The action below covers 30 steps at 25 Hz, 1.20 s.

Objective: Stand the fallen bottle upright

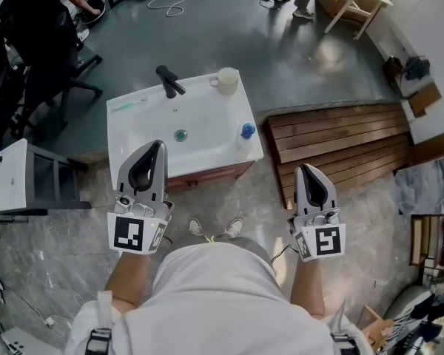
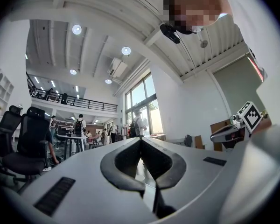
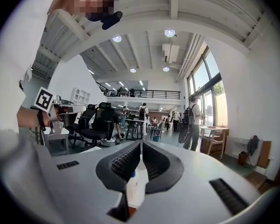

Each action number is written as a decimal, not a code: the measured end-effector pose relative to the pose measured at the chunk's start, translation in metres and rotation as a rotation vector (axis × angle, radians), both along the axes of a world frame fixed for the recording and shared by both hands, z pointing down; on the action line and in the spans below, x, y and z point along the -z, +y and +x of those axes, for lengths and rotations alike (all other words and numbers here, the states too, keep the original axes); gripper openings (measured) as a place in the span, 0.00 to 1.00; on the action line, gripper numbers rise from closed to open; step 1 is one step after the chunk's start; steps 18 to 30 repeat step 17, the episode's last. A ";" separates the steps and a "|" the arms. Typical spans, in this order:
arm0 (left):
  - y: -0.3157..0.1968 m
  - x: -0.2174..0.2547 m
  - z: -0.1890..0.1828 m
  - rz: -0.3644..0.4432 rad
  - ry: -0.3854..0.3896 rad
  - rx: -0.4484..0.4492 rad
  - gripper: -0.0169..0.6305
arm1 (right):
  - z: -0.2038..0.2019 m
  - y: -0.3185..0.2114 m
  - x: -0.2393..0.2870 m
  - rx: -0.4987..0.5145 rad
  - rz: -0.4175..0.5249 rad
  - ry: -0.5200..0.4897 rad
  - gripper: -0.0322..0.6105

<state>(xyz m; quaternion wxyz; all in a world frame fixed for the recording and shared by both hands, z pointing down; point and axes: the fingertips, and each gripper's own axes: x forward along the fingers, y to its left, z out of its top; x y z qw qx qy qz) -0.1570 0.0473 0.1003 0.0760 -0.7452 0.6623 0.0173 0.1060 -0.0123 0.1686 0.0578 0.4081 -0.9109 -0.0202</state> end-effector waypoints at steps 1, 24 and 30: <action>0.000 0.000 0.000 -0.001 -0.003 -0.003 0.05 | 0.000 0.000 0.000 -0.002 0.000 -0.001 0.11; 0.002 -0.010 -0.006 -0.019 0.001 0.005 0.05 | -0.009 0.003 -0.011 0.006 -0.021 0.004 0.11; 0.002 -0.010 -0.006 -0.019 0.001 0.005 0.05 | -0.009 0.003 -0.011 0.006 -0.021 0.004 0.11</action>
